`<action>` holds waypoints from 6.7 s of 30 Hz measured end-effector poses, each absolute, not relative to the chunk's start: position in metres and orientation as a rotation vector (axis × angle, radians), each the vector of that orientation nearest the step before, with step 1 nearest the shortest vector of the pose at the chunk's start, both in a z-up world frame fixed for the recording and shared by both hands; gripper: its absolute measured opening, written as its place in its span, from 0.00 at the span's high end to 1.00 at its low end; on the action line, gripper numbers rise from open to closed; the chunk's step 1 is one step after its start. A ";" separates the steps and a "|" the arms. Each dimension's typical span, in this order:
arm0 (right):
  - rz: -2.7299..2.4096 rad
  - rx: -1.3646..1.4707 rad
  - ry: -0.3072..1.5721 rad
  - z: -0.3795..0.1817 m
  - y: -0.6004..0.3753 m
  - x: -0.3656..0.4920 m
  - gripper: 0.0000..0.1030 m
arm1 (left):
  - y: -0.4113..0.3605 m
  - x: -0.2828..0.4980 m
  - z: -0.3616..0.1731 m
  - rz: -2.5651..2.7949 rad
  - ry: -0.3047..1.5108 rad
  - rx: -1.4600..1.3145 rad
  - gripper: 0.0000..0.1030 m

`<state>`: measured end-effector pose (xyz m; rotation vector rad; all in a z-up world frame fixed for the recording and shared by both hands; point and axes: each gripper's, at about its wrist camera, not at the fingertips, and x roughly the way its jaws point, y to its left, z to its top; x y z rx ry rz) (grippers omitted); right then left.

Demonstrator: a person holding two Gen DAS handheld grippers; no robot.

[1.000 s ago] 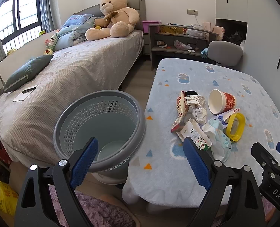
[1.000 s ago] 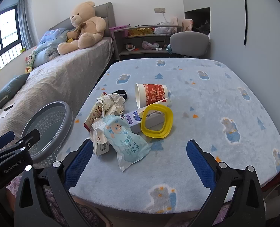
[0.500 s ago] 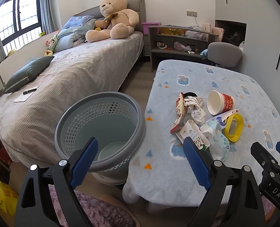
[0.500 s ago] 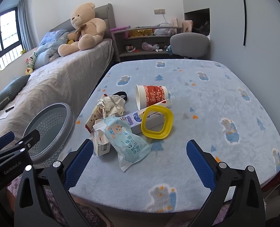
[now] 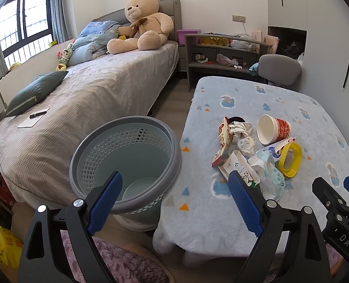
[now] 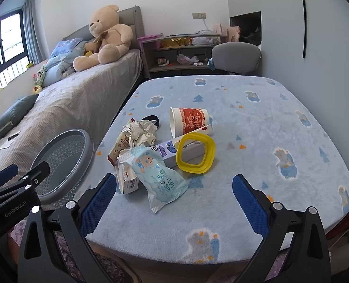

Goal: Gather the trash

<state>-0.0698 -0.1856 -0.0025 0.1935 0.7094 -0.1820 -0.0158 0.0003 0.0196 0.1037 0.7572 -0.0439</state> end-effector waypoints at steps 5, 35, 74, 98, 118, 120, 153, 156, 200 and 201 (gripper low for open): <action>-0.182 0.193 0.705 0.001 -0.185 -0.071 0.06 | 0.000 -0.016 0.020 -0.044 0.757 0.103 0.15; -0.177 0.194 0.693 0.010 -0.184 -0.078 0.06 | 0.000 -0.018 0.024 -0.046 0.751 0.102 0.15; -0.179 0.315 0.853 -0.069 -0.255 0.000 0.06 | -0.003 0.010 -0.020 -0.042 0.852 0.111 0.15; -0.099 0.381 0.908 -0.098 -0.265 0.050 0.19 | -0.004 0.024 -0.036 -0.067 0.884 0.081 0.15; -0.070 0.382 0.865 -0.080 -0.262 0.011 0.34 | -0.012 0.022 -0.038 -0.111 0.908 0.076 0.16; -0.070 0.380 0.867 -0.080 -0.263 0.001 0.34 | -0.019 0.023 -0.041 -0.128 0.912 0.082 0.16; -0.056 0.455 0.803 -0.081 -0.289 -0.046 0.34 | -0.075 0.047 -0.065 -0.164 0.963 0.118 0.16; -0.058 0.456 0.797 -0.080 -0.290 -0.047 0.34 | -0.074 0.048 -0.061 -0.156 0.952 0.112 0.16; -0.062 0.430 0.808 -0.077 -0.280 -0.047 0.34 | -0.018 0.040 -0.060 -0.034 0.986 0.100 0.16; -0.062 0.430 0.808 -0.077 -0.280 -0.047 0.34 | -0.020 0.041 -0.063 -0.042 1.000 0.095 0.16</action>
